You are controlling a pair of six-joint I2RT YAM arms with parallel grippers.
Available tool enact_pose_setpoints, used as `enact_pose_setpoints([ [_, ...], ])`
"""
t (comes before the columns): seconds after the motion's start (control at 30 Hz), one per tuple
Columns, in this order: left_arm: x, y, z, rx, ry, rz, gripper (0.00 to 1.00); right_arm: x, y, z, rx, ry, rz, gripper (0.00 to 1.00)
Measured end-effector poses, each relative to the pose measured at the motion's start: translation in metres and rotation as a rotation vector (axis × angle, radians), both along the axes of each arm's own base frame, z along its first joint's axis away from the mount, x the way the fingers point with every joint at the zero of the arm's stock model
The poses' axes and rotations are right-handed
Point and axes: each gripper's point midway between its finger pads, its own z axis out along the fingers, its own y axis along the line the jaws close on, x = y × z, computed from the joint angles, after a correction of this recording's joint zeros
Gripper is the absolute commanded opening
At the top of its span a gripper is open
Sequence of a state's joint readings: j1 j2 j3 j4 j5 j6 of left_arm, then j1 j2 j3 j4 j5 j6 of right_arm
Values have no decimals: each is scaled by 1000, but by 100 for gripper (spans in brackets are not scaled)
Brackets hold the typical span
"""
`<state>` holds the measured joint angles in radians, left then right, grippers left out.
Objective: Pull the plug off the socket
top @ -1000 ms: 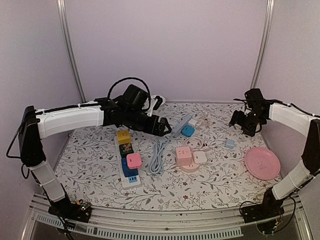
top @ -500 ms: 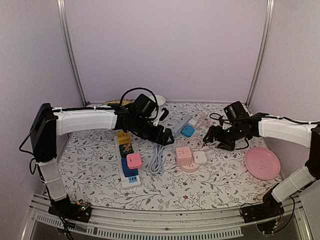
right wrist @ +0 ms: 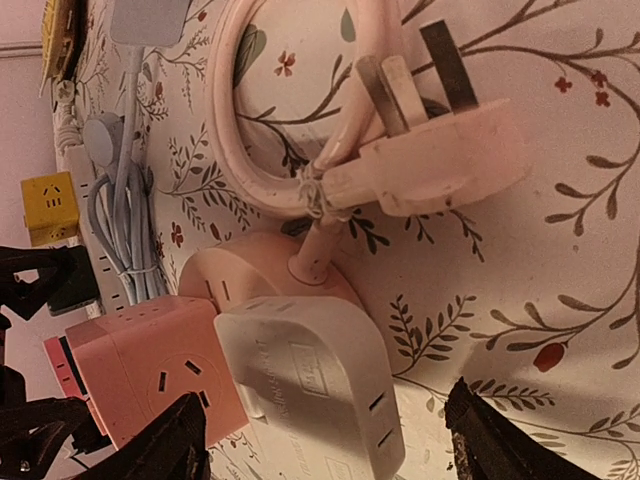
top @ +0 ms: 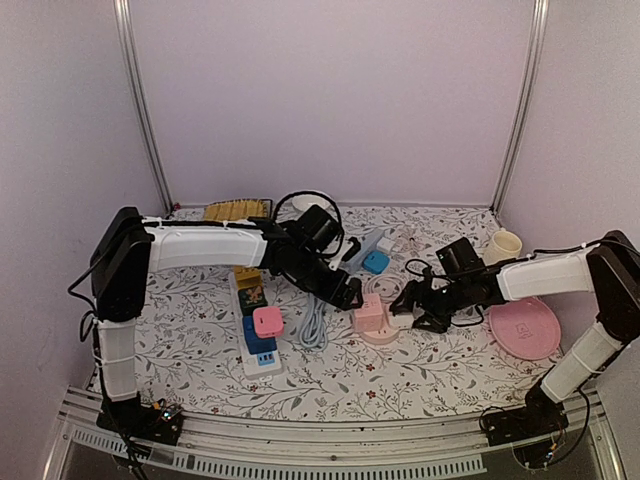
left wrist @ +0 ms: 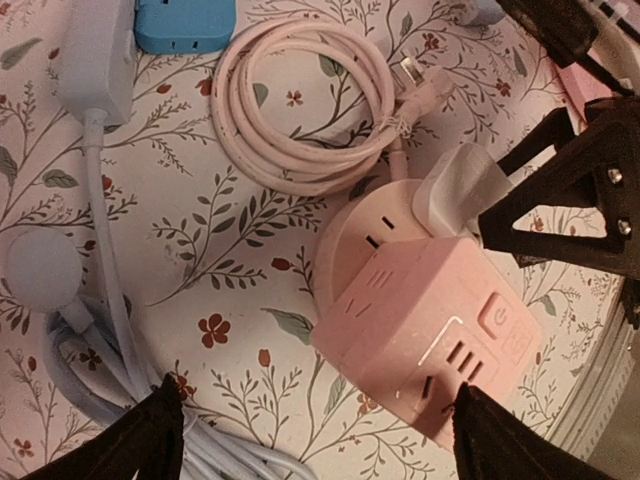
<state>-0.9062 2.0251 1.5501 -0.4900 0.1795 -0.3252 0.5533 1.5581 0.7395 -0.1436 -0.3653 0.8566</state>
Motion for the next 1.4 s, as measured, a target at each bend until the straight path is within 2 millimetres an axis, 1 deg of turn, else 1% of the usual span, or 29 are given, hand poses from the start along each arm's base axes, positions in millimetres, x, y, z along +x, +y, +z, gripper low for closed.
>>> enact_pose_setpoints([
  [0.1,-3,-1,-5,16,3,-7,93,-3,5,-2,43,13,2,79],
  [0.2,-1,-3,-5,20,-1,-7,93,-6,8,-3,77,22,-4,72],
  [0.23,0,-3,-4,22,-1,-5,93,-8,11,-3,109,36,-13,67],
  [0.33,0,-3,-5,25,-3,-3,93,-7,13,0,135,41,-21,59],
  [0.4,1,-2,-5,27,-5,-2,93,-6,16,2,155,50,-34,51],
  [0.5,2,-1,-5,32,-11,2,93,-5,17,4,171,57,-50,44],
  [0.67,2,-2,-4,34,-17,3,93,-4,18,6,183,64,-60,27],
  [0.77,2,-2,-4,35,-19,3,93,-5,19,7,192,70,-55,21],
  [0.8,2,-2,-4,35,-19,2,93,-5,20,8,195,67,-50,20],
  [0.87,1,-2,-4,35,-20,2,93,-4,22,12,208,61,-40,13],
  [0.97,2,-2,-4,38,-25,6,93,-3,26,16,216,52,-29,7],
  [1.13,3,-2,-4,43,-34,11,93,-3,26,16,217,45,-24,4],
  [1.4,8,1,-3,56,-58,30,93,-1,27,22,218,11,-8,3],
])
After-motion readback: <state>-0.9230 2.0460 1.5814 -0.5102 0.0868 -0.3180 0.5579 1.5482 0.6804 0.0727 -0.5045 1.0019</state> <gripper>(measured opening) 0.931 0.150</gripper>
